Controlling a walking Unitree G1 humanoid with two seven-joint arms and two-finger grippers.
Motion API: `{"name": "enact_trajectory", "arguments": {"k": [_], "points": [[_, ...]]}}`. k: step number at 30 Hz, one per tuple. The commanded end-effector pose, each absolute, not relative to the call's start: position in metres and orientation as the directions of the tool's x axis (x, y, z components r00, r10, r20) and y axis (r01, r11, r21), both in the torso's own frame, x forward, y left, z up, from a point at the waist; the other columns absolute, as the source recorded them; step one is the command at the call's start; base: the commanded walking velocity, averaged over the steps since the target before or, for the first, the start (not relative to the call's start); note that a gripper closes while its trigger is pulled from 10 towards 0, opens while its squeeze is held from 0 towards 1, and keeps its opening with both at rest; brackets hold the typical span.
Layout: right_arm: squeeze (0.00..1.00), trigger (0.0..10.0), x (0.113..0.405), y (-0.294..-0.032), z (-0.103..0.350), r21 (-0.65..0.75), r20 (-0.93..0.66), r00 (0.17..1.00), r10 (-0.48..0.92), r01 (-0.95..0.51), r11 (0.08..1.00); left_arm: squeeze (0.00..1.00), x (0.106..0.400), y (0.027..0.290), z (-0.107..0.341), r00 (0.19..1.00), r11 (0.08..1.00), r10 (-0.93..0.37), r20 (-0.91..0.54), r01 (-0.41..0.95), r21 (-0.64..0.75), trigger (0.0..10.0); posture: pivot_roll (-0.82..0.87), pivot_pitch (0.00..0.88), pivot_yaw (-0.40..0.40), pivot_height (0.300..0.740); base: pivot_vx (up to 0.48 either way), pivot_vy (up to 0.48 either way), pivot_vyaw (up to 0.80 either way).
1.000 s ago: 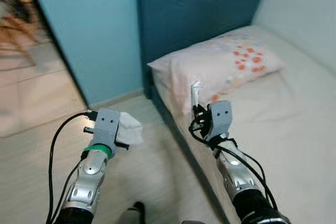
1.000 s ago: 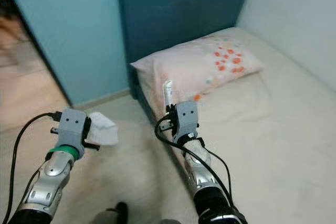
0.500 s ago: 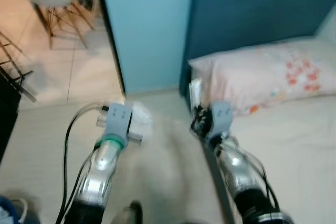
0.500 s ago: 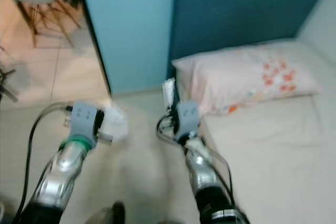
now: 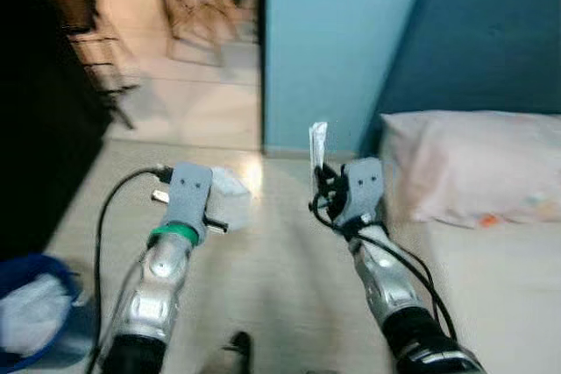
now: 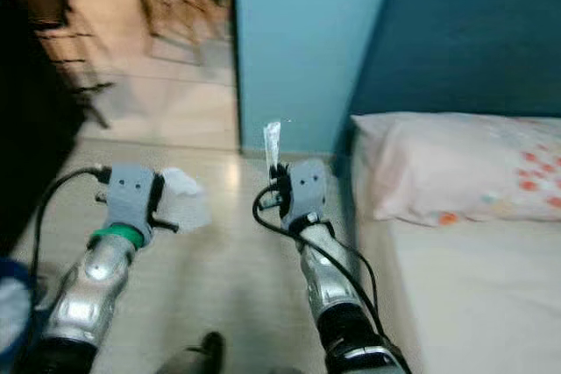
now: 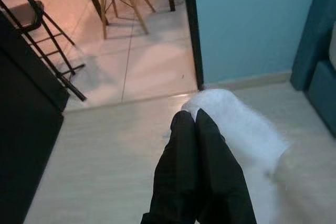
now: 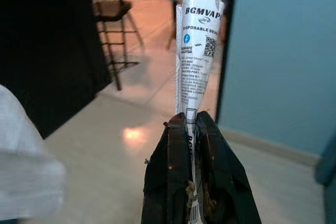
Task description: Clean up the room
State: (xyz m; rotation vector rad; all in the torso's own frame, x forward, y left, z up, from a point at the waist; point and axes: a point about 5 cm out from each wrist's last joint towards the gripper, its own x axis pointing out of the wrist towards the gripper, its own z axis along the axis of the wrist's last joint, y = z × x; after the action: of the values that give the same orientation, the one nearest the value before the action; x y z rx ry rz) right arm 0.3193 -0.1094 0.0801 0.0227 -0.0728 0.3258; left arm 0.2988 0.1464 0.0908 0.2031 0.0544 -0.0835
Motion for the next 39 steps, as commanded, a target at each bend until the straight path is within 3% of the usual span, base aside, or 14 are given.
{"name": "enact_trajectory", "arguments": {"k": [1, 39], "points": [[0.00, 10.0, 0.318, -0.111, 0.078, 0.012, 0.065, 0.947, 0.316, -0.317, 0.948, 0.00, 0.298, 0.145, 0.088, 0.993, 0.974, -0.086, -0.079, 0.101, 0.205, 10.0, -0.01, 0.000, 0.015, 0.726, 0.000, 0.000, 0.77], [0.00, 10.0, 0.315, -0.096, 0.086, 0.007, 0.118, 0.907, 0.405, -0.408, 0.913, 0.00, 0.310, 0.153, 0.086, 0.992, 0.962, 0.041, -0.116, -0.007, 0.273, 10.0, -0.01, 0.000, 0.024, 0.726, 0.000, 0.000, 0.77]]}}
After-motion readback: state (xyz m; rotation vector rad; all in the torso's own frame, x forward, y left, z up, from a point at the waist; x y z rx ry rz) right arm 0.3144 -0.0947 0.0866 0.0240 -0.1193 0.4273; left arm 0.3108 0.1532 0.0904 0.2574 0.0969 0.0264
